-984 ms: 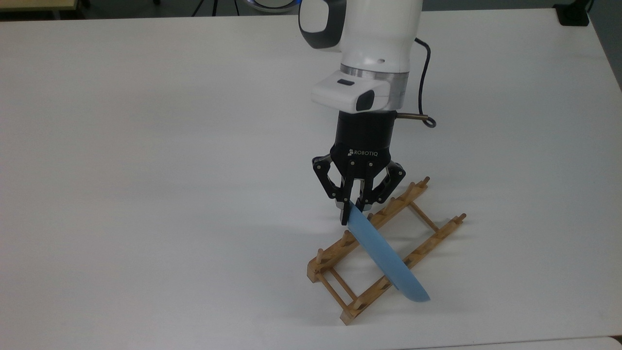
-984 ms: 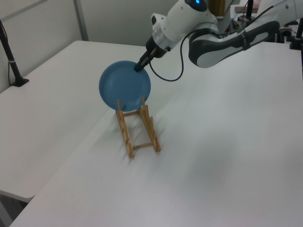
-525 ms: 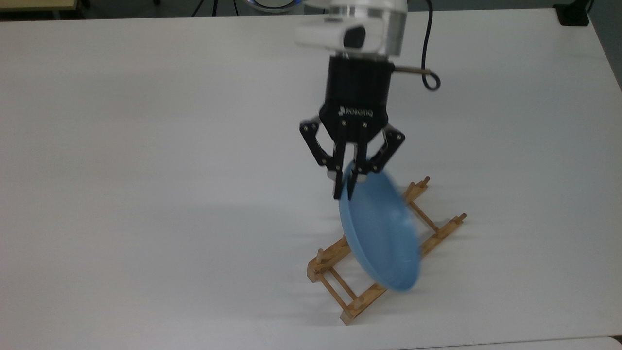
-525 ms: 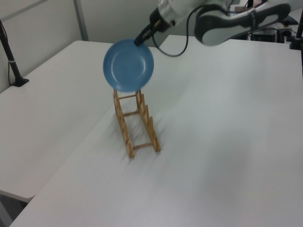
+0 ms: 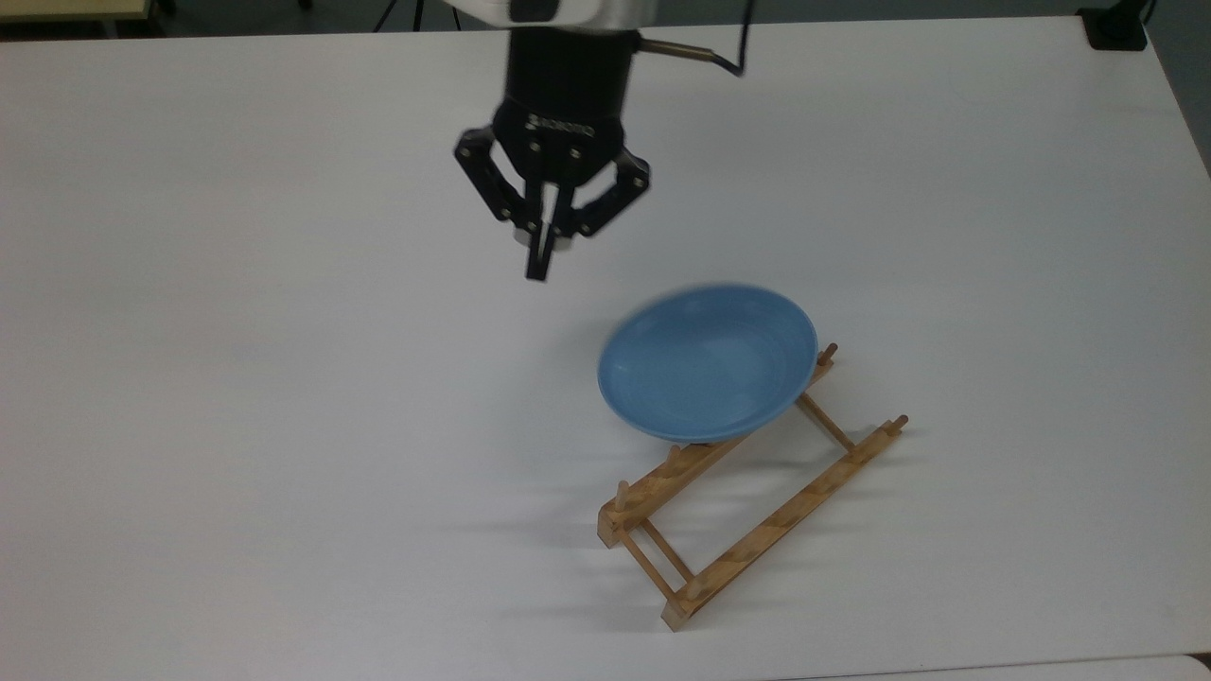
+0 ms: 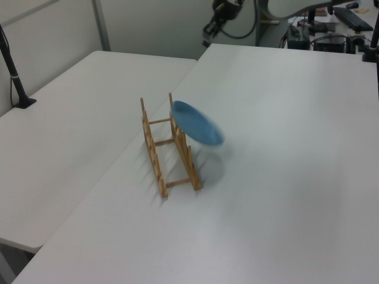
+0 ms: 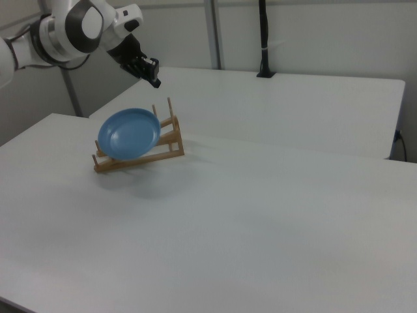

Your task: Pick plate from plate rack

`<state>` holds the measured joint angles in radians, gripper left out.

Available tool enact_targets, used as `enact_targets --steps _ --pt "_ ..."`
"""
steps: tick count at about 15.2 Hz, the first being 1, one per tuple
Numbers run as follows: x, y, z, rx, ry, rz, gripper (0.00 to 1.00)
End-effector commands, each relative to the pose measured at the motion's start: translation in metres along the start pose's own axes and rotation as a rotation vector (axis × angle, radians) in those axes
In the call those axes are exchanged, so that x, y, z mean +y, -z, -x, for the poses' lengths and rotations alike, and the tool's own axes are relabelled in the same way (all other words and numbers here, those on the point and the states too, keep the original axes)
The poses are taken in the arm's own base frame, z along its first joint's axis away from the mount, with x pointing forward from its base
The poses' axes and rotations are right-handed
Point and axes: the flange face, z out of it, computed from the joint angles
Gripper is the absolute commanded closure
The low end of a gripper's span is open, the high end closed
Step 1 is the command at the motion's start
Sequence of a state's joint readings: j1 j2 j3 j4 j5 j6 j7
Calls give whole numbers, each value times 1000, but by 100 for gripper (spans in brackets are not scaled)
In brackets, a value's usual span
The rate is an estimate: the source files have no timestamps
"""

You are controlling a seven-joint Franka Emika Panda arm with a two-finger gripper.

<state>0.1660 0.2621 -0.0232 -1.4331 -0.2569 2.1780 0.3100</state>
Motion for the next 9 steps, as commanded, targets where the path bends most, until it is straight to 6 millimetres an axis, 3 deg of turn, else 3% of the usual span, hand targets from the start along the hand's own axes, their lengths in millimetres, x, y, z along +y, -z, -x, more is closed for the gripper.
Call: enact_targets --steps 1,4,6,8,9 --pt "28 14 21 -123 83 -18 97" --pt "28 15 22 -135 91 -16 95" --pt "28 10 24 -144 88 -16 87" --pt "27 -4 32 -174 91 -12 61" --pt "27 -13 37 -194 91 -9 27"
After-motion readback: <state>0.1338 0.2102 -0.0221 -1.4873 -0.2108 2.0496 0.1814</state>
